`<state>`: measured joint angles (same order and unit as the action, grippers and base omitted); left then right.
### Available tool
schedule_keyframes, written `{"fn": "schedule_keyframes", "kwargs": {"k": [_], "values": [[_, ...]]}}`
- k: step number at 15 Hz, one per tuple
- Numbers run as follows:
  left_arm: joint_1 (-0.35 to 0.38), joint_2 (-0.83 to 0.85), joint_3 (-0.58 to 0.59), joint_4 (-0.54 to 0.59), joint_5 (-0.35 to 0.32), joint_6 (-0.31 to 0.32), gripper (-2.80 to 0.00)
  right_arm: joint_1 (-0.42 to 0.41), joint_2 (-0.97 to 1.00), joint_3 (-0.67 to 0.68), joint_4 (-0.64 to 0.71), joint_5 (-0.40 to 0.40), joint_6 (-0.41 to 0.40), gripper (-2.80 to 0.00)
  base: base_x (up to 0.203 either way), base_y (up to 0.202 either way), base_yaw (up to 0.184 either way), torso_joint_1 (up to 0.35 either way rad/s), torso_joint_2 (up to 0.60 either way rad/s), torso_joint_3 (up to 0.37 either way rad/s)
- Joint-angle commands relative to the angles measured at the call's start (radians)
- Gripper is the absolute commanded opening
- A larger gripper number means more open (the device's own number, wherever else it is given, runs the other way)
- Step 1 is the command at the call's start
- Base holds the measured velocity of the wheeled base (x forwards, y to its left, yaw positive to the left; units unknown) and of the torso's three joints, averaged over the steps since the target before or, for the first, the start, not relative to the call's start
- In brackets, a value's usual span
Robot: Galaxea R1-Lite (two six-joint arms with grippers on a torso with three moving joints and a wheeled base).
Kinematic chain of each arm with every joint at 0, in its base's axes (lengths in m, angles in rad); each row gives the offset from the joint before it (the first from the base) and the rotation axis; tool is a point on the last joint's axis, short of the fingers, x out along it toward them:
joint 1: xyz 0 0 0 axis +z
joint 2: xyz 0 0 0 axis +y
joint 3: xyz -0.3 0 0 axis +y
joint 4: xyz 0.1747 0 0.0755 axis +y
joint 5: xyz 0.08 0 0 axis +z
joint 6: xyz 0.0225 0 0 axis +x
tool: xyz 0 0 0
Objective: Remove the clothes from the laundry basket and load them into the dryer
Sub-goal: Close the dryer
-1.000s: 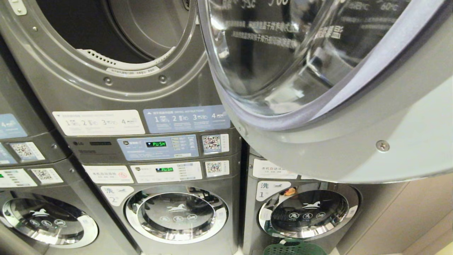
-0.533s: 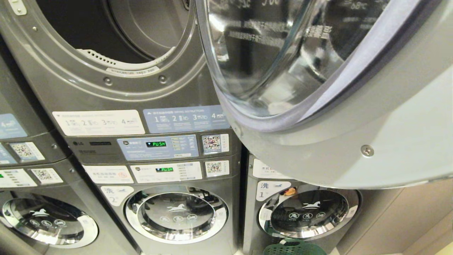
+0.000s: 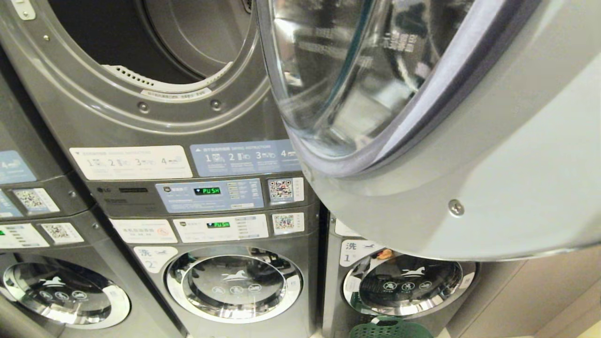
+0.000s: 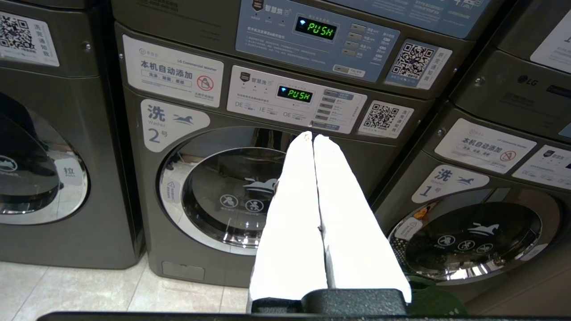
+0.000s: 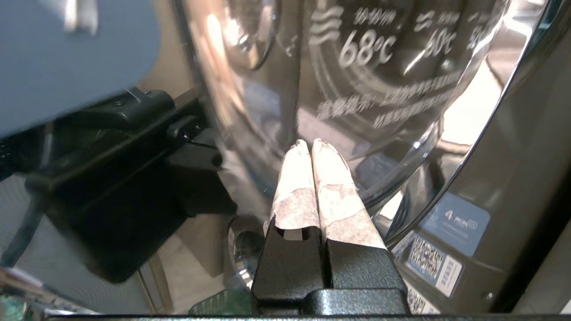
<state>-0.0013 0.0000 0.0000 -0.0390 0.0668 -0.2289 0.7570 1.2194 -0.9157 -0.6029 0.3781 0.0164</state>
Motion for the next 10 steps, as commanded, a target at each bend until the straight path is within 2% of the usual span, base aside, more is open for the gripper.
{"fn": "schedule_keyframes", "kwargs": {"k": [1,3,10], "values": [[0.000,0.000,0.031,-0.001,0.001,-0.001,-2.80,0.004,0.019,-0.017,-0.004,0.002,0.000,-2.80,0.000,0.000,0.000,0.000,0.00,0.000],[0.000,0.001,0.031,-0.001,0.001,-0.001,-2.80,0.006,0.051,-0.052,-0.004,0.003,0.000,-2.80,0.000,0.000,0.000,0.000,0.00,0.000],[0.001,0.000,0.031,-0.001,0.001,-0.001,-2.80,0.135,0.149,-0.138,-0.005,-0.046,-0.021,-2.80,0.000,0.000,0.000,0.000,0.00,0.000]]}}
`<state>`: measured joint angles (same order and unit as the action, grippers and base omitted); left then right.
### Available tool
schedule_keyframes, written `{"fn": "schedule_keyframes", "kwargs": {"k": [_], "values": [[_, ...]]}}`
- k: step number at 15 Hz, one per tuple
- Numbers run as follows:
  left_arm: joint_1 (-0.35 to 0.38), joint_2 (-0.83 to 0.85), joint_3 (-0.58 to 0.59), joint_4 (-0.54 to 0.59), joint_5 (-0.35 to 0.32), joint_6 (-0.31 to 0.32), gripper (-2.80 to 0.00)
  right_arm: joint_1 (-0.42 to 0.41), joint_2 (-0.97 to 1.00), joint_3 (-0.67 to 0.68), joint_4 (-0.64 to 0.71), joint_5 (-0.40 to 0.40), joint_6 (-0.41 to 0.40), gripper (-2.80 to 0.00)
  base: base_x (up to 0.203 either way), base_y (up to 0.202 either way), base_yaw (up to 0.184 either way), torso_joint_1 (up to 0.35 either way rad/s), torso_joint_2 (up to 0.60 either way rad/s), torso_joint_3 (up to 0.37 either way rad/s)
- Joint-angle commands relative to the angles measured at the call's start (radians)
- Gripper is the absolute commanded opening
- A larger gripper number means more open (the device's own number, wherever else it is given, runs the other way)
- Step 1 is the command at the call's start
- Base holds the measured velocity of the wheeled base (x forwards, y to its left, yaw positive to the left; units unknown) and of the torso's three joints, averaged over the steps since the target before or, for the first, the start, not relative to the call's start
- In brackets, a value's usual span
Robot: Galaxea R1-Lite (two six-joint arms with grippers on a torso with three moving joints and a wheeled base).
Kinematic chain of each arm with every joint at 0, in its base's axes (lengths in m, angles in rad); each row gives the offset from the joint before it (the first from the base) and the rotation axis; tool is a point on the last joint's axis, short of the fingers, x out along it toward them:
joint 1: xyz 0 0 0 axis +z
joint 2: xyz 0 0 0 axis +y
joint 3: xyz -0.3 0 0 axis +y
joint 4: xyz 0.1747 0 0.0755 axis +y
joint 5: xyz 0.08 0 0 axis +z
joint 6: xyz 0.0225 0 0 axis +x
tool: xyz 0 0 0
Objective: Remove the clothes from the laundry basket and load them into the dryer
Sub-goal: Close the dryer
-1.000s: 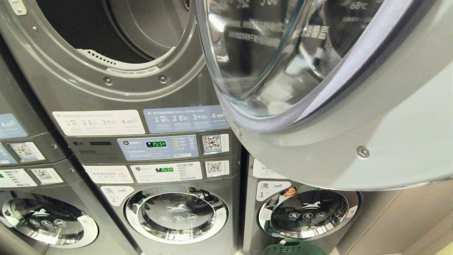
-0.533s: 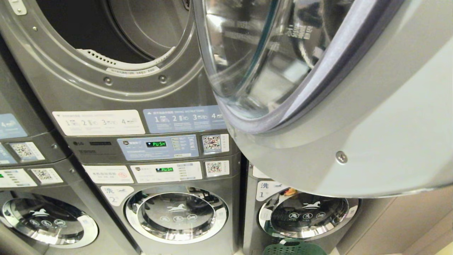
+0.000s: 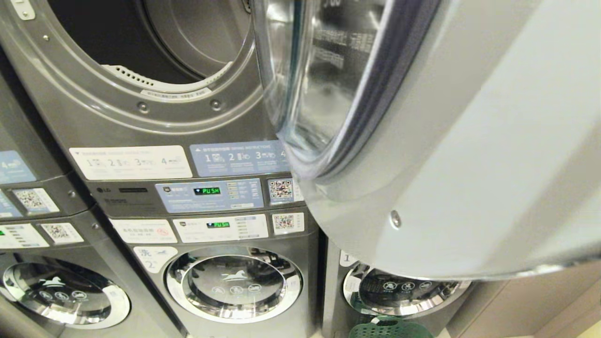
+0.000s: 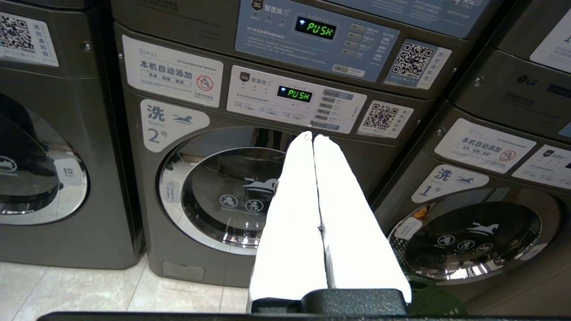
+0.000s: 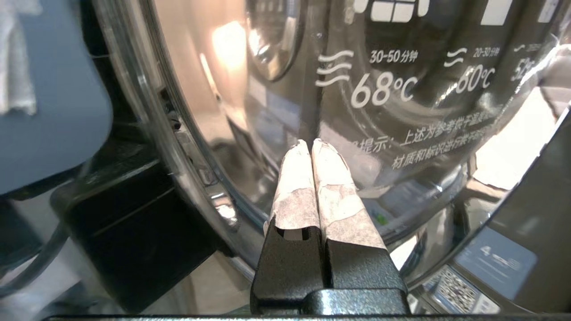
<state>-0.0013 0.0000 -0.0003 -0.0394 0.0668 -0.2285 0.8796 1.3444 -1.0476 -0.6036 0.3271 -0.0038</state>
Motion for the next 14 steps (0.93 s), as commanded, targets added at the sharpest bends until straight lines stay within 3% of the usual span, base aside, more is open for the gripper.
{"fn": "schedule_keyframes", "kwargs": {"k": [1,6,14], "values": [[0.000,0.001,0.031,-0.001,0.001,-0.002,-2.80,0.042,0.038,-0.018,-0.005,-0.018,-0.002,-2.80,0.000,0.000,0.000,0.000,0.00,0.000],[0.000,0.001,0.031,-0.001,0.001,-0.002,-2.80,0.113,0.094,-0.061,-0.006,-0.048,-0.024,-2.80,0.000,0.000,0.000,0.000,0.00,0.000],[0.000,0.001,0.031,-0.001,0.001,-0.002,-2.80,0.153,0.179,-0.161,-0.005,-0.054,-0.025,-2.80,0.000,0.000,0.000,0.000,0.00,0.000]]}}
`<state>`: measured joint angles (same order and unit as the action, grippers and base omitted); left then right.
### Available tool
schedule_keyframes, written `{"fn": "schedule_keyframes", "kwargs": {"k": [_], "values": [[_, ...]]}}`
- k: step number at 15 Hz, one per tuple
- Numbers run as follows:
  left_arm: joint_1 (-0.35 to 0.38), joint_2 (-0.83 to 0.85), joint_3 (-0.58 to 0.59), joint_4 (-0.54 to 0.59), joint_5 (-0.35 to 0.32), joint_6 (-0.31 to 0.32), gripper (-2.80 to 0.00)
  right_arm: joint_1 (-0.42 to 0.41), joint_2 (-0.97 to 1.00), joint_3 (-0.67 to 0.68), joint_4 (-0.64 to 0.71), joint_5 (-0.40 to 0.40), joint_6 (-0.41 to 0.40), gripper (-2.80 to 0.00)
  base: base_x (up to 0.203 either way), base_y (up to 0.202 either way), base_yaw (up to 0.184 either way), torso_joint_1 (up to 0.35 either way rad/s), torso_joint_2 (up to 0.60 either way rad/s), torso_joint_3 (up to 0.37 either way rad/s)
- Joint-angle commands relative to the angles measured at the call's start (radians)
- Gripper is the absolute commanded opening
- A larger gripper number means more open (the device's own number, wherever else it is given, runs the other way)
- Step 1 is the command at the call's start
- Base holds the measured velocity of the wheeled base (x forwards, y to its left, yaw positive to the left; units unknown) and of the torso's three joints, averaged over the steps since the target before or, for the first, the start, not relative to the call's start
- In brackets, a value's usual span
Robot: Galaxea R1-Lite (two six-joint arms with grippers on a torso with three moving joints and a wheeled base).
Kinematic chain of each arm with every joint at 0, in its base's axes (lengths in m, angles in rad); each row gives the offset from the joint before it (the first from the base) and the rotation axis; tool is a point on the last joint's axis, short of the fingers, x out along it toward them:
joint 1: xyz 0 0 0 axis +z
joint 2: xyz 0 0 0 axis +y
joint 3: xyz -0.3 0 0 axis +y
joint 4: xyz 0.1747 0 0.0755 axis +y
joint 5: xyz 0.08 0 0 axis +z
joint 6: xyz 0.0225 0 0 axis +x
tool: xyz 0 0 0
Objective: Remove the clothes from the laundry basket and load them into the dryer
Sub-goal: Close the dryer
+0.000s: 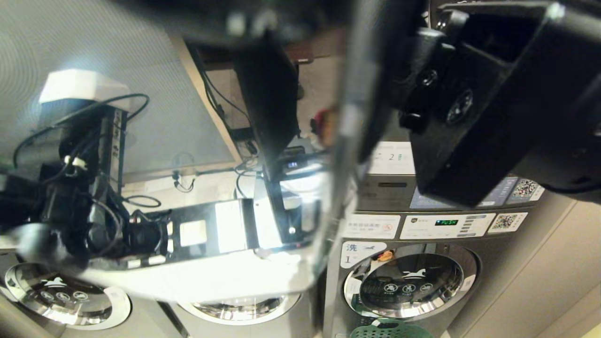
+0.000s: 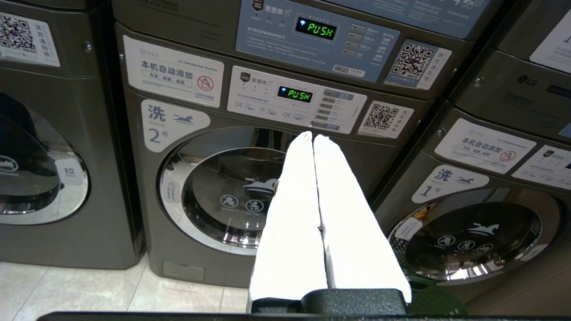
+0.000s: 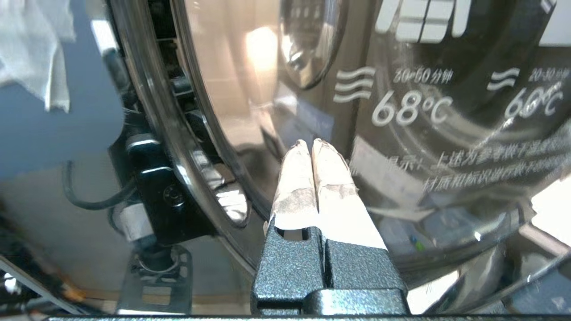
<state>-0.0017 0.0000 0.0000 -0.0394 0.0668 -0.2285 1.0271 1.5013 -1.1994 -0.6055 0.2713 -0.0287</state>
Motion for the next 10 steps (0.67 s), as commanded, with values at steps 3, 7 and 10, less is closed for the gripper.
{"fn": "schedule_keyframes", "kwargs": {"k": [3,7,10], "values": [[0.002,0.000,0.031,-0.001,0.001,-0.002,-2.80,0.029,0.081,-0.066,-0.008,0.003,0.000,-2.80,0.000,0.000,0.000,0.000,0.00,0.000],[0.000,0.001,0.031,-0.001,0.001,-0.002,-2.80,0.066,0.183,-0.153,-0.015,0.004,0.000,-2.80,0.000,0.000,0.000,0.000,0.00,0.000],[0.000,0.000,0.031,-0.001,0.001,-0.003,-2.80,0.093,0.307,-0.278,-0.017,0.005,0.001,-2.80,0.000,0.000,0.000,0.000,0.00,0.000]]}}
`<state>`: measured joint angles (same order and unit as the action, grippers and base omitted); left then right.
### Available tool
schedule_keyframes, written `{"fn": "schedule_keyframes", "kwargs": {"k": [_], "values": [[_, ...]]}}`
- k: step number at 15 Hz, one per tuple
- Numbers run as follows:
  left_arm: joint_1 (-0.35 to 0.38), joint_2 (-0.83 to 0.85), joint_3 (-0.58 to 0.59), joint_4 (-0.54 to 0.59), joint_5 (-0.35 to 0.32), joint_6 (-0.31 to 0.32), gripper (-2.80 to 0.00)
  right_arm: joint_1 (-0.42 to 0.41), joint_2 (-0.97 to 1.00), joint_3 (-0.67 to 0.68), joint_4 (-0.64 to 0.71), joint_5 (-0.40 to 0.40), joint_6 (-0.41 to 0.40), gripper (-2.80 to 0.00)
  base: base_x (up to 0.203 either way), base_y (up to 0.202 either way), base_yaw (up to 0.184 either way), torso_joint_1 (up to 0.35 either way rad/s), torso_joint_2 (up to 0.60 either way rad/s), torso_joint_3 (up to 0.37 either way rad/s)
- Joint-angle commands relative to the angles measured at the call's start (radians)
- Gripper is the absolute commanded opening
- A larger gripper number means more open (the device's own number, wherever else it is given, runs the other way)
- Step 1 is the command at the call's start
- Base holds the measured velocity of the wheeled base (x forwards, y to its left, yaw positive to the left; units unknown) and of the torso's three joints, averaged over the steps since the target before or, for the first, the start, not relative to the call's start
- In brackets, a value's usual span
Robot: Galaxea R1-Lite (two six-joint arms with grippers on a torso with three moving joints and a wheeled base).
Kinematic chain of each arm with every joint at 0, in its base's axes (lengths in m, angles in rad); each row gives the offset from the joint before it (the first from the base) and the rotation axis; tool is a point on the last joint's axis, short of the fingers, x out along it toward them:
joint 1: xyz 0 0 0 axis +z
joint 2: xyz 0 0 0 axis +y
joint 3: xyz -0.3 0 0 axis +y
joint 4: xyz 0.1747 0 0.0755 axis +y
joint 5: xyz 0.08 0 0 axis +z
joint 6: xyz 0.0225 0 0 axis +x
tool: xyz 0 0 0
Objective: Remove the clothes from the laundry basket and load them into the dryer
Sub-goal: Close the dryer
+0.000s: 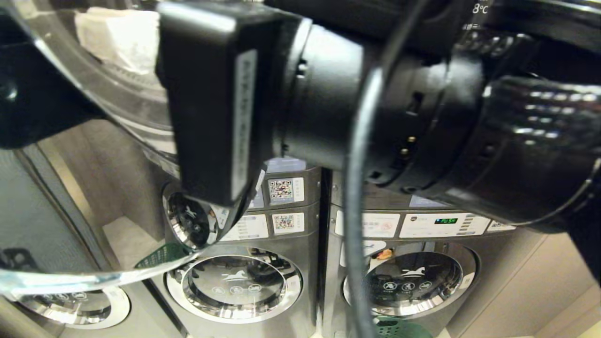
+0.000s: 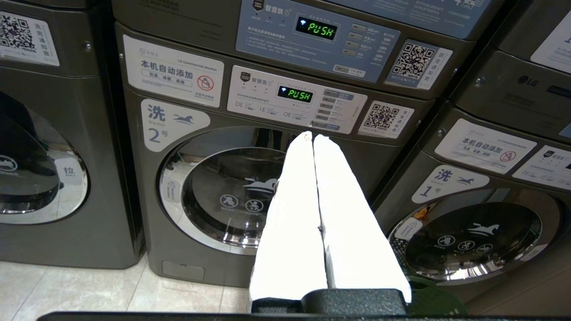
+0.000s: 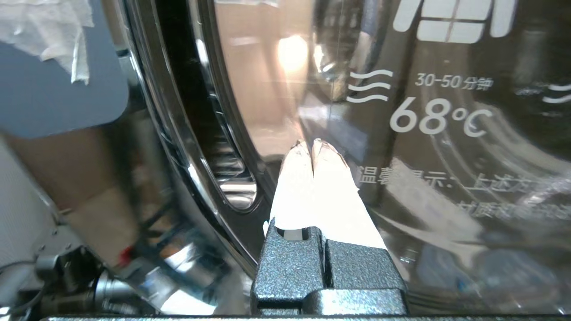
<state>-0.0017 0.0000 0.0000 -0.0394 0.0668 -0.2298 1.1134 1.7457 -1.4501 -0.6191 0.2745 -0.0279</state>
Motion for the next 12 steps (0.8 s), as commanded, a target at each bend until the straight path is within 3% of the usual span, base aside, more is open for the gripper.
{"fn": "schedule_keyframes", "kwargs": {"k": [1,7,12], "values": [[0.000,0.000,0.031,-0.001,0.001,-0.002,-2.80,0.015,0.115,-0.079,-0.003,0.001,0.000,-2.80,0.000,0.000,0.000,0.000,0.00,0.000],[0.000,0.000,0.031,-0.001,0.001,-0.003,-2.80,0.046,0.473,-0.495,-0.003,-0.084,0.007,-2.80,0.000,0.000,0.000,0.000,0.00,0.000],[0.000,0.000,0.031,-0.001,0.001,-0.003,-2.80,-0.082,0.407,-0.438,-0.072,-0.250,0.012,-2.80,0.000,0.000,0.000,0.000,0.00,0.000]]}}
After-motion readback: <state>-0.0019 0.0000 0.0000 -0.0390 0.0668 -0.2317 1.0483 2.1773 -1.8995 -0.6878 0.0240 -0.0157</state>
